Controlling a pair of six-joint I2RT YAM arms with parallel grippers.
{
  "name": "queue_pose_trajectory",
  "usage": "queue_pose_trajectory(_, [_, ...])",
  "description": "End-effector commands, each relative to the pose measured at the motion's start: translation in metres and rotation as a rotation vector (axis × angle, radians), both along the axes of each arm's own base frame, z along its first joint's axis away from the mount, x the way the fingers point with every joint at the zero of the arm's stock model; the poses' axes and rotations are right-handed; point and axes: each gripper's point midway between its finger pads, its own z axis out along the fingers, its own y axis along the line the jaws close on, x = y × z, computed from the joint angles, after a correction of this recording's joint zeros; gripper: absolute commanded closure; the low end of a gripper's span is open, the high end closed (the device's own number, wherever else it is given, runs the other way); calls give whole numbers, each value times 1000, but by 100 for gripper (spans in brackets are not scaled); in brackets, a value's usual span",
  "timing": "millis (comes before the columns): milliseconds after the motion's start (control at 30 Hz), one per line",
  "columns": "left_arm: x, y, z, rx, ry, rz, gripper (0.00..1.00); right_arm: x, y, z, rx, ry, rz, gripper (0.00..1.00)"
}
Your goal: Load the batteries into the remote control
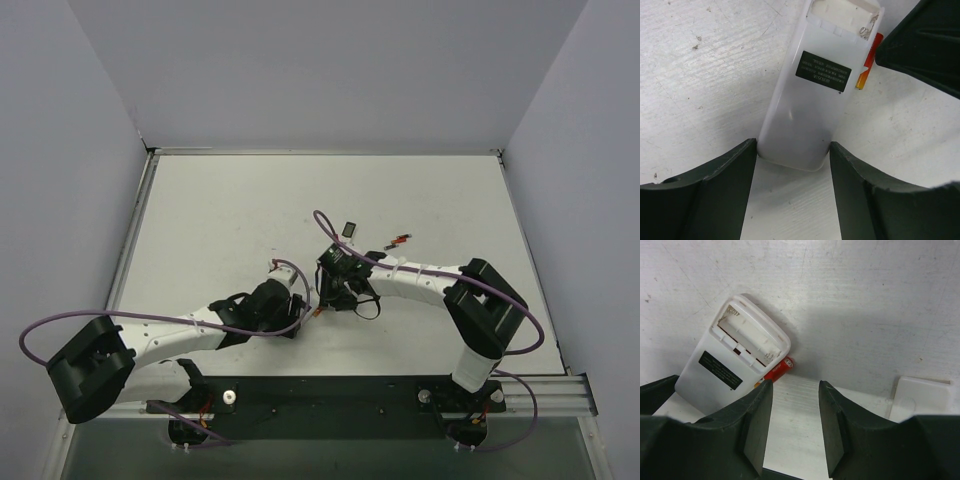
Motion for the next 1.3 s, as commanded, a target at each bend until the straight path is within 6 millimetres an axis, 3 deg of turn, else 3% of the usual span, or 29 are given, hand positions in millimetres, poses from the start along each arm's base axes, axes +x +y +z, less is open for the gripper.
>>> queue_pose_trajectory(0, [6,0,10,-24,-12,69,34,5,5,5,39,-6,-26,62])
queue_pose_trajectory(167, [9,6,8,-9,-10,124,45,5,6,0,28,6,-37,62])
queue_pose_trajectory(367, [9,5,12,-30,-11,137,45,5,-5,-9,-90,-5,-27,62])
queue_pose_trajectory(533, [9,6,20,-72,-32,155,41,-1,-13,-11,-179,-6,13,63])
queue_pose_trajectory(733, [10,9,20,-89,-45,167,36,-9,-18,-9,-251,4,65,72])
queue_pose_trajectory(967, [11,7,20,-98,-48,162,20,-11,-14,-10,-286,16,107,74])
queue_pose_trajectory(1067, [9,2,24,-124,-68,112,16,-11,-17,-10,-299,15,127,82])
queue_pose_trajectory(1200, [11,-6,27,-140,-87,64,15,-11,-23,-8,-316,0,159,100])
queue_pose_trajectory(1267, [12,-8,27,-132,-97,39,14,-8,-24,0,-309,-33,177,100])
